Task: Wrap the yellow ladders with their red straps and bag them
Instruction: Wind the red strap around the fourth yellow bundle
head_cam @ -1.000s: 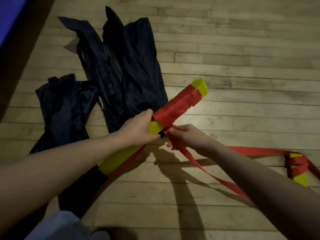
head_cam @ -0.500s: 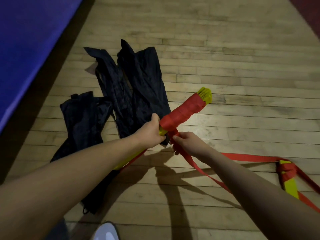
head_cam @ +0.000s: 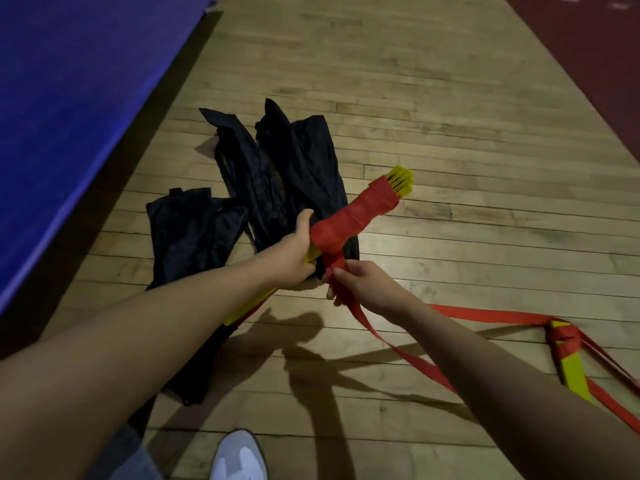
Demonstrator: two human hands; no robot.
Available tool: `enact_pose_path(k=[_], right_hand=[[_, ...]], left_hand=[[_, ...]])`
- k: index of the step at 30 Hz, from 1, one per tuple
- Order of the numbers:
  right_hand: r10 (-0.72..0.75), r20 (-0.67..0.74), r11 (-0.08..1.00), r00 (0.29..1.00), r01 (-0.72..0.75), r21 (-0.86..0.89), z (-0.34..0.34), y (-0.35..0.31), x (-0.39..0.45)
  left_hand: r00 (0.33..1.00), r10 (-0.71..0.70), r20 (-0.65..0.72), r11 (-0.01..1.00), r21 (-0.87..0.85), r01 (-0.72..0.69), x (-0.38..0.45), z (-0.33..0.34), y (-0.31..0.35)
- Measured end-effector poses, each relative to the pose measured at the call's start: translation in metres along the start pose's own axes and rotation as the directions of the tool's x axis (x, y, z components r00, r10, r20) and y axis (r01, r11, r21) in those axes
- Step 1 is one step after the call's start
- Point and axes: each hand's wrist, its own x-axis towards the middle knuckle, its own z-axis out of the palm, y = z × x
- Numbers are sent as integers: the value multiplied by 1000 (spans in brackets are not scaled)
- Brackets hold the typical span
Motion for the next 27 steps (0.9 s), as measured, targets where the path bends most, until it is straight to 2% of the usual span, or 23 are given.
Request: enact_pose_path(k=[3, 6, 11, 13, 16, 18, 20, 22, 25, 27], right_hand=[[-52, -61, 997, 997, 48, -64, 13, -22, 4], [-81, -65, 994, 995, 75, -80, 24, -35, 7], [-77, -133, 997, 988, 79, 13, 41, -49, 19], [-68, -181, 998, 981, 70, 4, 45, -53, 26], [-36, -221, 999, 975, 38, 7, 44, -51, 31], [-40, -227, 999, 973, 39, -8, 43, -49, 32], [-32, -242, 999, 970, 30, -10, 43, -48, 32], [-24, -234, 1000, 972, 23, -5, 44, -50, 33], [-16, -152, 1000, 988, 15, -6, 42, -56, 35], [-19, -93, 1000, 996, 19, -1, 37, -62, 37]], left_hand=[[998, 0, -55, 1000, -10, 0, -1, -10, -10], [994, -81, -79, 995, -68, 76, -4, -18, -18], [979, -88, -186, 993, -97, 70, -7, -25, -27], [991, -79, -111, 995, -77, 70, -4, -25, -29], [981, -103, 166, 987, -107, 122, 2, -30, -36], [968, -71, 241, 988, -114, 101, 1, -40, -42], [987, -38, 157, 987, -146, 61, -3, -45, -49], [998, -61, 33, 982, -177, 66, -6, -43, -54], [991, -48, -126, 991, -128, 32, -7, -35, -57], [979, -28, -200, 988, -153, -3, -5, -37, -55]])
